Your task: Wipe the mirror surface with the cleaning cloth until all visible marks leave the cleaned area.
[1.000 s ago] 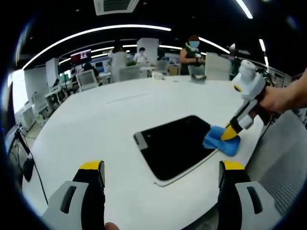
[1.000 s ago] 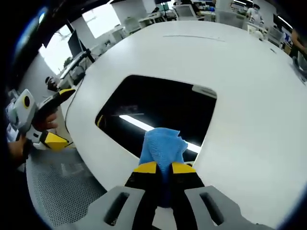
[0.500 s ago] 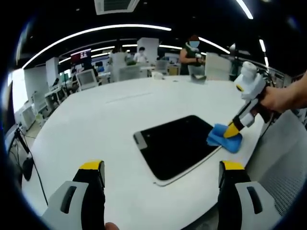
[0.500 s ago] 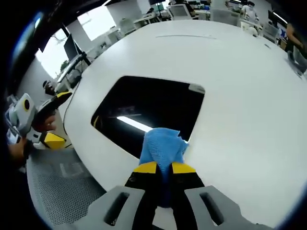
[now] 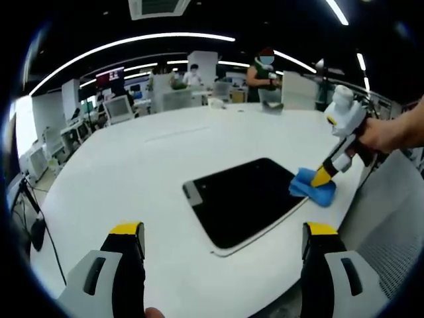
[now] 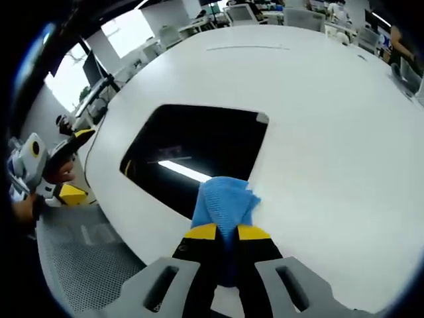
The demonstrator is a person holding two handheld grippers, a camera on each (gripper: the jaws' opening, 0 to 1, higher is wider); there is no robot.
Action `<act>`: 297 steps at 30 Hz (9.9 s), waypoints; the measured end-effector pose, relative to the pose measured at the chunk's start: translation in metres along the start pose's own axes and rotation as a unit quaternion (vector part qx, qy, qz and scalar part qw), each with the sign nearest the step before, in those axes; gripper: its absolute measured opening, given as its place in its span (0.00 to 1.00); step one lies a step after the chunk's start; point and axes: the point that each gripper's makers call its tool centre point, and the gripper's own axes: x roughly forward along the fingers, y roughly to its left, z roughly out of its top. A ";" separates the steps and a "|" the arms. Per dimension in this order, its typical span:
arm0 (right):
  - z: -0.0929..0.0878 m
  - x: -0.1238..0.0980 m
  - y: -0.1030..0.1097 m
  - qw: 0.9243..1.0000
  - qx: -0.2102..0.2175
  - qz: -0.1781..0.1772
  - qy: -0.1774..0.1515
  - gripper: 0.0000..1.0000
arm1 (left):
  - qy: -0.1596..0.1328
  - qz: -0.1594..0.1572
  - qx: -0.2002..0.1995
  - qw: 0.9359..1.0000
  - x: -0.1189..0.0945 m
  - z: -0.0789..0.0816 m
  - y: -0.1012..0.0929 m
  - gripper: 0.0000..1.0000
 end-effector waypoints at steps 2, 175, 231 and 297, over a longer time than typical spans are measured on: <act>0.000 0.000 0.001 1.000 -0.001 -0.001 0.001 0.04 | 0.001 0.000 0.000 1.000 0.000 0.000 0.000 0.99; 0.045 -0.004 -0.137 0.994 -0.035 -0.079 0.061 0.07 | 0.002 0.028 -0.016 0.999 -0.005 -0.003 0.010 0.99; 0.040 -0.097 -0.102 0.963 -0.074 -0.107 -0.237 0.98 | -0.065 -0.006 -0.026 0.997 -0.031 0.040 0.054 1.00; 0.011 -0.106 -0.095 0.965 -0.087 -0.075 -0.237 0.99 | -0.049 0.019 -0.013 0.999 -0.003 0.024 0.017 0.99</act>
